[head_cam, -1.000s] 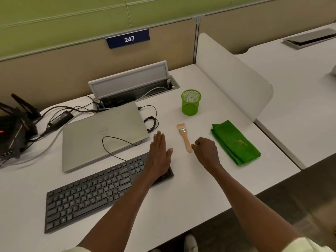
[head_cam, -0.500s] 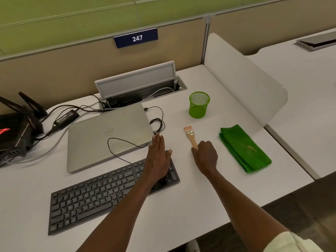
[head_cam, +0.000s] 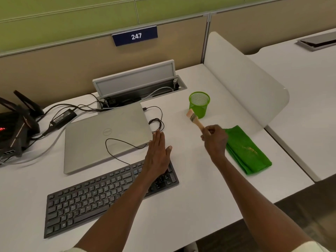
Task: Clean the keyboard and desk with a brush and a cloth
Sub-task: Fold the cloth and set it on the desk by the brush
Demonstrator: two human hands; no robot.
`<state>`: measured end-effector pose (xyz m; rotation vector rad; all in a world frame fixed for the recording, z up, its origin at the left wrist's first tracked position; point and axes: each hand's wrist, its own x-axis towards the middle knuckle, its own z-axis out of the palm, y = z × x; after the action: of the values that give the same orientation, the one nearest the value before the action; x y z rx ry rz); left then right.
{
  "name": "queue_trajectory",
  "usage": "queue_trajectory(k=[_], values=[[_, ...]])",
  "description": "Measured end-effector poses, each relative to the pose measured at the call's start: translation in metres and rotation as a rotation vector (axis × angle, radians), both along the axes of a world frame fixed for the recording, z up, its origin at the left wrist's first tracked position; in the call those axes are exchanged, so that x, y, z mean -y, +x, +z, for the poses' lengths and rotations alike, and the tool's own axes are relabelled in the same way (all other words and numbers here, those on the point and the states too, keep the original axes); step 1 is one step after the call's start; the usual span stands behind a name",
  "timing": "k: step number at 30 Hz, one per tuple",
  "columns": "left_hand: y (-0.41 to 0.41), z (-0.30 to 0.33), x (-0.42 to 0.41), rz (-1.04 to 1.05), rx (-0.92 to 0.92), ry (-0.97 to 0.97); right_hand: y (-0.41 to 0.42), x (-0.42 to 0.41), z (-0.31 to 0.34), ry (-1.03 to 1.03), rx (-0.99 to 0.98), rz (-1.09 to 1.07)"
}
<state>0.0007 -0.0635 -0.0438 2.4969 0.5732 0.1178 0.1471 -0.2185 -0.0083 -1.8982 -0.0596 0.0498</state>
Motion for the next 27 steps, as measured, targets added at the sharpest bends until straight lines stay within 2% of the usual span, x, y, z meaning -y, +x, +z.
queue_trajectory(k=[5,8,14,21,27], values=[[0.008,0.003,0.000,-0.015,0.024,0.000,0.045,-0.003,0.036,-0.055,0.304,-0.034],[0.013,0.007,0.000,-0.011,0.031,0.010,0.071,-0.009,0.052,-0.099,0.388,-0.005],[0.016,0.008,-0.003,0.000,0.049,0.039,0.109,-0.027,0.057,-0.243,0.396,0.084],[0.011,0.004,-0.011,0.002,0.028,0.043,0.132,-0.049,0.054,-0.624,0.377,0.217],[0.006,0.006,-0.011,0.012,0.031,0.082,0.146,-0.053,0.044,-0.616,0.292,0.243]])
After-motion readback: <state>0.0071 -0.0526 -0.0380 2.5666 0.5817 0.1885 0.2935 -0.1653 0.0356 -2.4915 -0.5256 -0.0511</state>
